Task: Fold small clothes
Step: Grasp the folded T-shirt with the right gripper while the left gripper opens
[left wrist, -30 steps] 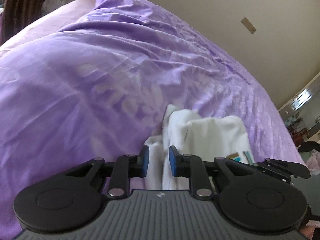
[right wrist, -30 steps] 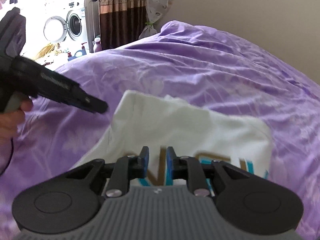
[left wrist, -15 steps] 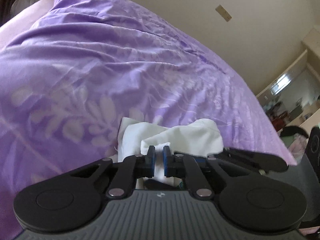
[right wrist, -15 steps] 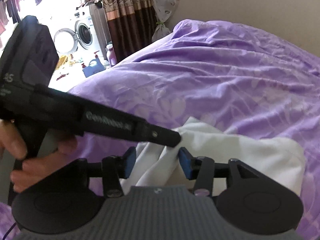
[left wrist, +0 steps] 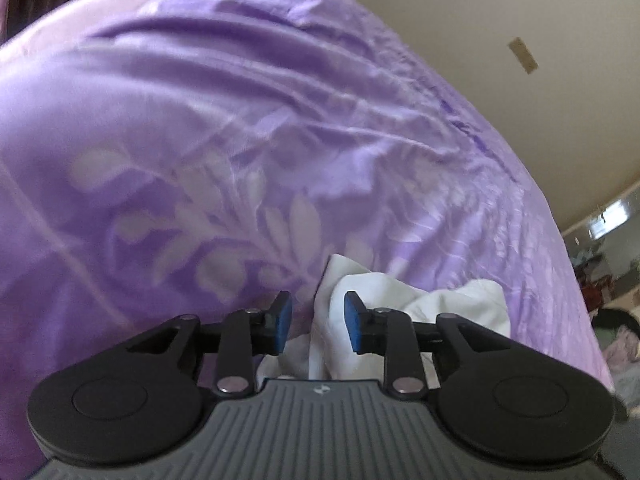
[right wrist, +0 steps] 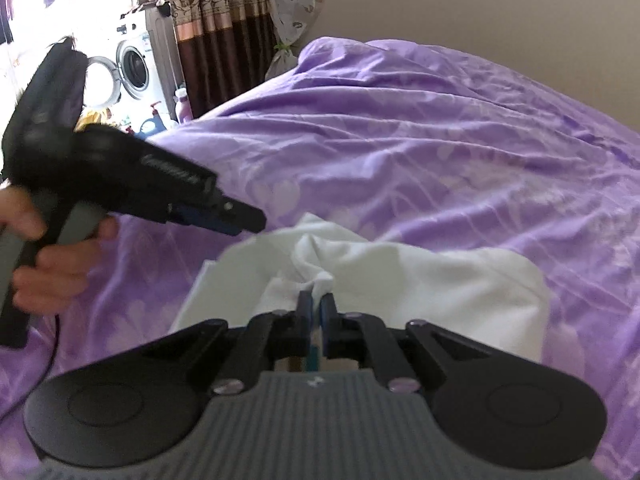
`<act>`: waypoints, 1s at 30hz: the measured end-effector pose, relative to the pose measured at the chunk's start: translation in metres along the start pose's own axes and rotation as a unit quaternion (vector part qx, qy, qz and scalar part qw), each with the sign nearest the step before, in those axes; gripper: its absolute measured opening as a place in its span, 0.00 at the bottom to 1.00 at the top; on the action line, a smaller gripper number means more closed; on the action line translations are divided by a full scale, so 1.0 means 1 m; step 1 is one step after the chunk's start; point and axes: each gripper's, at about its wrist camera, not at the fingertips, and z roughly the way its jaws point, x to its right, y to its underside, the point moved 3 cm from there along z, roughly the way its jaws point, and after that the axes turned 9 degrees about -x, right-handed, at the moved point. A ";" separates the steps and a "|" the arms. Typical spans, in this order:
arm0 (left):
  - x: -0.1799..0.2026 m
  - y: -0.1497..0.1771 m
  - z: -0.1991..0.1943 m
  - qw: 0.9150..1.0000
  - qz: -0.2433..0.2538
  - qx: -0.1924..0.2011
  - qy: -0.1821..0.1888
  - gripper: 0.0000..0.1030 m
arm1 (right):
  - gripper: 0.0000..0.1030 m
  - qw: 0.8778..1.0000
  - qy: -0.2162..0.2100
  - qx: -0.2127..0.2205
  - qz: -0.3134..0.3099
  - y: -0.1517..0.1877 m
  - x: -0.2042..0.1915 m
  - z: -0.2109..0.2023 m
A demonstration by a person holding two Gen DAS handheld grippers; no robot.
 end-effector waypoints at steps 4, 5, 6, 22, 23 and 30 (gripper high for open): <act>-0.007 -0.013 0.020 0.999 -0.037 0.003 0.033 0.32 | 0.00 1.000 -0.007 -0.001 0.009 0.004 0.007 -0.001; -0.007 -0.015 0.026 0.998 -0.045 0.000 0.046 0.32 | 0.00 1.000 -0.007 0.000 0.007 0.005 0.007 -0.002; -0.005 -0.017 0.030 0.997 -0.050 -0.001 0.062 0.26 | 0.00 1.000 -0.005 -0.001 0.005 0.006 0.006 -0.002; 0.009 -0.003 -0.006 1.000 0.005 -0.013 0.022 0.31 | 0.00 1.000 -0.006 -0.001 0.010 0.016 0.016 -0.002; 0.006 -0.001 -0.004 1.000 -0.004 -0.015 0.019 0.36 | 0.00 1.000 -0.008 0.000 0.012 0.016 0.017 -0.003; 0.007 0.000 -0.003 0.996 -0.040 -0.034 0.079 0.16 | 0.00 1.000 -0.013 0.003 0.013 0.018 0.018 -0.004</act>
